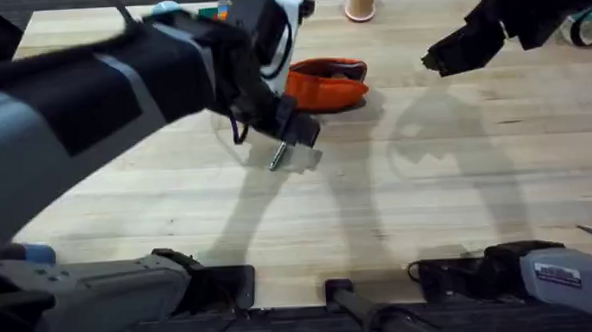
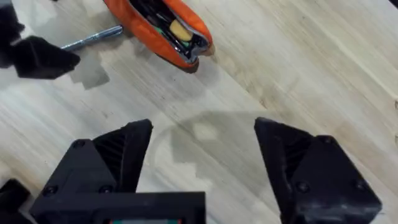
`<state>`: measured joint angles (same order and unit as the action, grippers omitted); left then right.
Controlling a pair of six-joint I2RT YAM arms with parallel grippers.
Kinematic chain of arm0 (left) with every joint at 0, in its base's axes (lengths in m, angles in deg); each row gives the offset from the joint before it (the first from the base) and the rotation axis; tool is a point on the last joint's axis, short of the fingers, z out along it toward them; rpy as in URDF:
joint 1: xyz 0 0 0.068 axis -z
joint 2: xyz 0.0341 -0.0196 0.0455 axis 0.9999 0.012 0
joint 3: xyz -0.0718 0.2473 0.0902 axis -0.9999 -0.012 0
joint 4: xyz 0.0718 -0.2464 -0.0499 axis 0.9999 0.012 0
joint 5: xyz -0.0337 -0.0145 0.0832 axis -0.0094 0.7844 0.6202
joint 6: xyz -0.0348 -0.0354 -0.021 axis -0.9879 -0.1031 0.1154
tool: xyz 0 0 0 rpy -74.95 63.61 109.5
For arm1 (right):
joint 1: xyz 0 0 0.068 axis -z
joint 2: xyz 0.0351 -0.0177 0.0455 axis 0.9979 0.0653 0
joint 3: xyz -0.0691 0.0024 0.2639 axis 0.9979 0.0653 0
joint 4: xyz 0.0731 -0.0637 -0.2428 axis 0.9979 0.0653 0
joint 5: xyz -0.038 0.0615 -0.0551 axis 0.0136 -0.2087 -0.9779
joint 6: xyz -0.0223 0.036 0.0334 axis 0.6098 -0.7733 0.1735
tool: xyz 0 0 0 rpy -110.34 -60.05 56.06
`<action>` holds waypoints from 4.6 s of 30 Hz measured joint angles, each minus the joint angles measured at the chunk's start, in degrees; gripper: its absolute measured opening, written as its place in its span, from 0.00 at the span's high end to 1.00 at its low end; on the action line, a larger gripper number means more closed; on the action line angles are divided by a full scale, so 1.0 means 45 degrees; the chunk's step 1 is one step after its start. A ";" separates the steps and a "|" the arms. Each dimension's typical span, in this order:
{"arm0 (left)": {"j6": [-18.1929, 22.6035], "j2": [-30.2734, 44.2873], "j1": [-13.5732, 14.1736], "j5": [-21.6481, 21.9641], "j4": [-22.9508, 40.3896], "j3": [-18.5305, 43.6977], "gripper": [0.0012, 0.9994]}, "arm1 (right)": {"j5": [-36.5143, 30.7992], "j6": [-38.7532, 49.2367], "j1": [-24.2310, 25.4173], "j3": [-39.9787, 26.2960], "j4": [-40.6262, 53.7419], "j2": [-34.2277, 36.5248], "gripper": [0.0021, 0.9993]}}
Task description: Unzip the bag, pick up the pens from the table one at a time and place them inside, then zip the bag closed.
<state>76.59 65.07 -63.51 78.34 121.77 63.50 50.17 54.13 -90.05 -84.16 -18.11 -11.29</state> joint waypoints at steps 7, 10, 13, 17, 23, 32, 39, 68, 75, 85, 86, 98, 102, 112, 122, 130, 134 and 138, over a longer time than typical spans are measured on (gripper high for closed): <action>0.0034 0.0946 0.0000 -0.0064 -0.0724 -0.0541 0.00 | 0.0000 -0.0005 0.0005 0.0000 0.0000 0.0000 0.00; 0.0034 0.1551 0.0000 -0.0092 -0.1051 -0.0541 0.00 | 0.0000 -0.0005 0.0004 0.0000 0.0000 0.0000 0.00; 0.0074 0.1869 0.0000 0.0010 -0.1223 -0.0507 0.03 | 0.0000 -0.0001 0.0000 0.0000 0.0000 0.0000 0.00; 0.0086 0.1894 0.0000 0.0092 -0.1235 -0.0507 0.08 | 0.0000 0.0000 0.0003 0.0000 -0.0005 0.0000 0.00; 0.0089 0.1923 -0.0010 0.0019 -0.1316 -0.0493 0.66 | 0.0000 -0.0005 0.0000 0.0000 -0.0005 0.0000 0.00; 0.0083 0.1923 0.0024 -0.0277 -0.1272 -0.0444 0.96 | 0.0000 -0.0005 0.0000 0.0000 -0.0005 0.0000 0.00; -0.0030 0.1923 0.0024 -0.0282 -0.1370 -0.0444 0.96 | 0.0000 -0.0005 0.0000 0.0000 -0.0005 0.0000 0.00; 0.2997 -0.0949 0.0024 -0.0267 0.2671 0.2297 0.96 | 0.0000 0.0000 0.0000 0.0000 -0.0005 0.0000 0.00; 0.4922 -0.0953 0.0024 -0.0233 0.3755 0.4269 0.96 | 0.0000 -0.0002 0.0003 0.0000 -0.0005 0.0000 0.00; 0.7045 -0.0953 0.0024 -0.0671 0.3504 0.5965 0.96 | 0.0000 -0.0003 0.0005 0.0000 -0.0003 0.0000 0.00; 0.7281 -0.0953 0.0024 -0.0845 0.3329 0.5976 0.96 | 0.0000 -0.0005 0.0000 0.0000 -0.0004 0.0000 0.00; 0.8866 -0.0432 -0.0005 -0.3166 0.1347 0.5986 0.96 | 0.0000 -0.0002 0.0002 0.0000 -0.0005 0.0000 0.00; 0.9010 0.0297 -0.0005 -0.3770 0.1064 0.5986 0.96 | 0.0000 -0.0004 0.0000 0.0000 0.0000 0.0000 0.00; 0.9474 0.1983 -0.0058 -0.4124 0.0313 0.5986 0.96 | 0.0000 -0.0004 0.0000 0.0000 -0.0005 0.0000 0.00; 1.0600 0.3062 -0.0278 -0.4153 -0.0136 0.5986 0.96 | 0.0000 0.0000 0.0005 0.0000 -0.0005 0.0000 0.00; 1.1087 0.3687 -0.0505 -0.4150 -0.0438 0.5986 0.96 | 0.0000 -0.0002 0.0002 0.0000 -0.0003 0.0000 0.00; 1.1147 0.3709 -0.0505 -0.4153 -0.0741 0.5986 0.96 | 0.0000 -0.0005 0.0000 0.0000 -0.0005 0.0000 0.00; 1.1162 0.3710 -0.0505 -0.4153 -0.0869 0.5986 0.96 | 0.0000 -0.0005 0.0004 0.0000 -0.0005 0.0000 0.00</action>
<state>126.81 81.77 -65.78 59.65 117.86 90.44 50.17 54.11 -90.03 -84.16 -18.13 -11.29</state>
